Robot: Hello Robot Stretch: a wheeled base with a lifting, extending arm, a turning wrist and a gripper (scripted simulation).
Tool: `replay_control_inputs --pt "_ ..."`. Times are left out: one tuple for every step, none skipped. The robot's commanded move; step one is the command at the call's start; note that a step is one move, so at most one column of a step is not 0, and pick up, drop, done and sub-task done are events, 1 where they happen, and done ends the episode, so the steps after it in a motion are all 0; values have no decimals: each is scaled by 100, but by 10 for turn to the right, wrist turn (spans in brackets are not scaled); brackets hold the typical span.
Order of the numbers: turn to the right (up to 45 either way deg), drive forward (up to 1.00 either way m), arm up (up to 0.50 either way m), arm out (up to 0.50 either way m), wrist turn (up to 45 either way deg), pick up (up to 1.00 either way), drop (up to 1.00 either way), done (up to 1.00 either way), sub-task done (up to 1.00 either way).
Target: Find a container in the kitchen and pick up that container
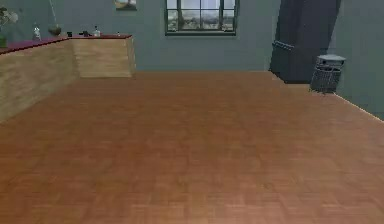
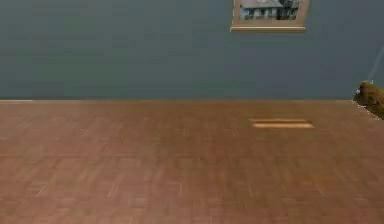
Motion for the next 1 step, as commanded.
replay_control_inputs --pt "390 0 0 0 0 0 0 0 0"
